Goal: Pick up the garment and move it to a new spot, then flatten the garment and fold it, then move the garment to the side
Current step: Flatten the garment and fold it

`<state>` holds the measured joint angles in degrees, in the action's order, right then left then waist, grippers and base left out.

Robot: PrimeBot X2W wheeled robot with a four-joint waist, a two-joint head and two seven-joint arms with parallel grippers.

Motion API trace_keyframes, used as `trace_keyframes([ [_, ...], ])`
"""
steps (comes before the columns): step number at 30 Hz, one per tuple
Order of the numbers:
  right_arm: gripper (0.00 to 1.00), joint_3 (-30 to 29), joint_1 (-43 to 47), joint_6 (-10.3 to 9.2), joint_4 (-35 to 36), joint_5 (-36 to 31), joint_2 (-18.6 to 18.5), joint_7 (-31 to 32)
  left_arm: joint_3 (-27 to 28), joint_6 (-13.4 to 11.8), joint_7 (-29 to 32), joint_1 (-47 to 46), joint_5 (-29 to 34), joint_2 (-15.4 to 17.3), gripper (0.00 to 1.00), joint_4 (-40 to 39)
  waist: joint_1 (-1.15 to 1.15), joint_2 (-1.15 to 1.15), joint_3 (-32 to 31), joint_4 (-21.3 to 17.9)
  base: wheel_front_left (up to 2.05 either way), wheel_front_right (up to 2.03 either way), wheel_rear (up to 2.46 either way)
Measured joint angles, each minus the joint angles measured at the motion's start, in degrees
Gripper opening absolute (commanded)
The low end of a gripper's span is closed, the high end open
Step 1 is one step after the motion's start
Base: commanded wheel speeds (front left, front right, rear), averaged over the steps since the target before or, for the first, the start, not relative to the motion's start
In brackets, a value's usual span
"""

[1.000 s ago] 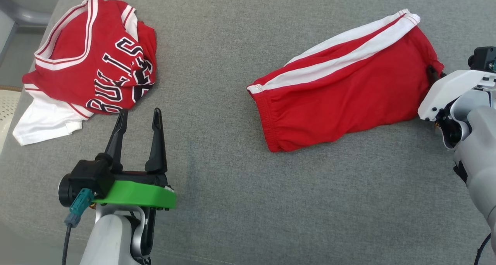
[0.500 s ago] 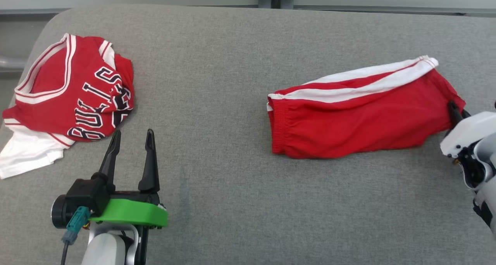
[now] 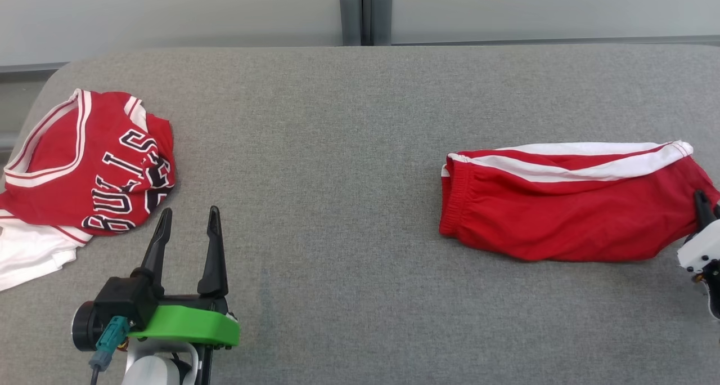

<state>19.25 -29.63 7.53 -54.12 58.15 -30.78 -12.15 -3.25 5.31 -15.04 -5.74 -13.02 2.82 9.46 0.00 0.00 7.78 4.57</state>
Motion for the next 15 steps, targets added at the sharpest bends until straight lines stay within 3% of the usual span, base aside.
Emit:
trace_keyframes([
  [5,0.0,1.05,-0.12,0.0,3.92,-1.74,1.54,-1.53,-0.02,0.05,0.0,0.3,0.07,0.0,1.0,0.16,0.0,0.0,-1.16,-0.17,0.0,0.0,0.0],
  [15,0.0,2.76,0.24,-0.01,18.19,-4.8,6.67,-2.58,0.44,0.15,0.0,1.11,0.07,0.0,1.0,0.01,0.0,0.0,-2.72,0.45,0.0,0.0,0.0],
])
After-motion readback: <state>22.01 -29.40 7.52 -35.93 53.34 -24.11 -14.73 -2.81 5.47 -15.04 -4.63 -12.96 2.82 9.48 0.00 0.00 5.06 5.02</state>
